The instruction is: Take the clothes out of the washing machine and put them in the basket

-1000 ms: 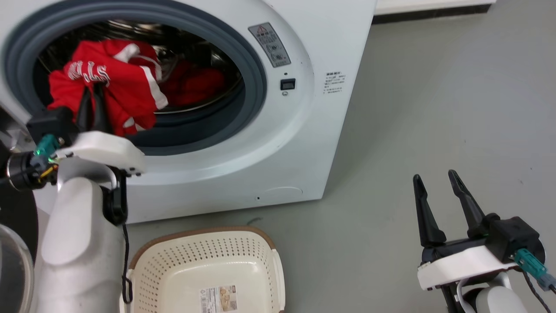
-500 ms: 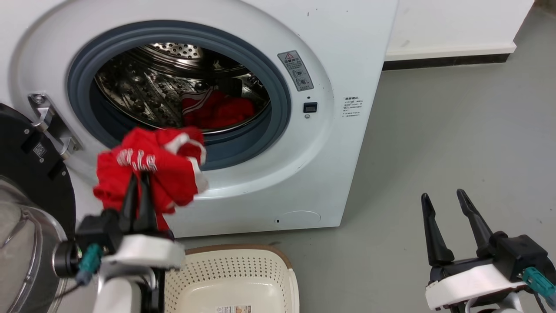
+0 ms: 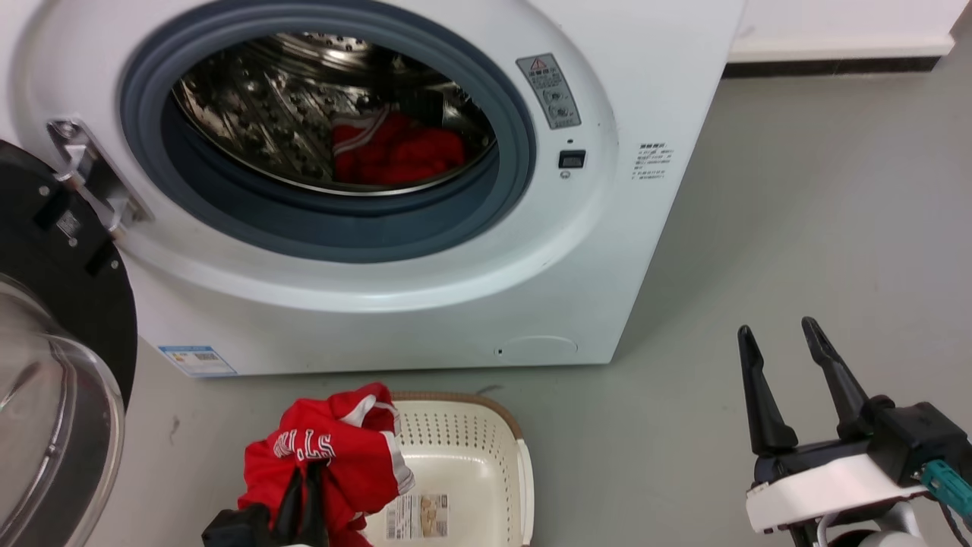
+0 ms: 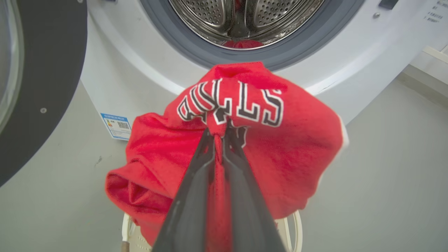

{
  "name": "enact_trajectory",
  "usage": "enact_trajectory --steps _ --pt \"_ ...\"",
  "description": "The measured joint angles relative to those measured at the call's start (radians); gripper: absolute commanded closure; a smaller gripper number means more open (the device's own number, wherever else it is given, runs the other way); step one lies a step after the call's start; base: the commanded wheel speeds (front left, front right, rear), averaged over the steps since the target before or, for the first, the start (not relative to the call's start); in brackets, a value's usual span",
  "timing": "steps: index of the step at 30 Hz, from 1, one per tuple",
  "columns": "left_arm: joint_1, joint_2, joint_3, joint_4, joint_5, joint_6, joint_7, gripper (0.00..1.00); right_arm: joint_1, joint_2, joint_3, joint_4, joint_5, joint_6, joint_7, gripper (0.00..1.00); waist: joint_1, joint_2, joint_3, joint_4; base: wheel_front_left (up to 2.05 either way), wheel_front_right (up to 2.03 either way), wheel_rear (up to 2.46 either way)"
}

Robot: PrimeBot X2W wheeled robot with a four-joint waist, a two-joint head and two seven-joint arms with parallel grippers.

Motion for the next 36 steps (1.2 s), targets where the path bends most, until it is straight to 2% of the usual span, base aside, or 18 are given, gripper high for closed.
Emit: enact_trajectory --steps 4,11,22,29,36 --pt "-0.038 -0.001 -0.024 0.082 -0.038 0.018 0.000 1.00 -0.032 0.000 0.007 -0.001 0.003 0.000 -0.006 0.00 0.0000 0.0000 0.061 -0.001 0.00 0.00 0.00" --pt "-0.219 -0.001 -0.046 0.217 -0.021 0.017 -0.002 1.00 -0.120 0.000 0.030 0.009 0.011 0.000 -0.030 0.00 0.0001 0.0000 0.207 -0.016 0.00 0.00 0.00" --pt "-0.547 0.006 -0.021 0.641 -0.005 -0.001 -0.003 1.00 -0.246 0.000 0.082 0.065 0.028 0.000 -0.075 0.00 0.0002 0.0000 0.435 -0.074 0.00 0.00 0.00" --pt "-0.700 0.031 0.002 0.849 -0.007 0.006 -0.003 1.00 -0.304 0.000 0.117 0.094 0.038 0.000 -0.095 0.00 0.0003 0.0000 0.537 -0.119 0.00 0.00 0.00" --pt "-0.774 0.047 0.006 0.963 -0.015 0.012 -0.003 1.00 -0.334 -0.001 0.132 0.119 0.055 0.000 -0.107 0.00 0.0002 0.0000 0.607 -0.161 0.00 0.00 0.00"
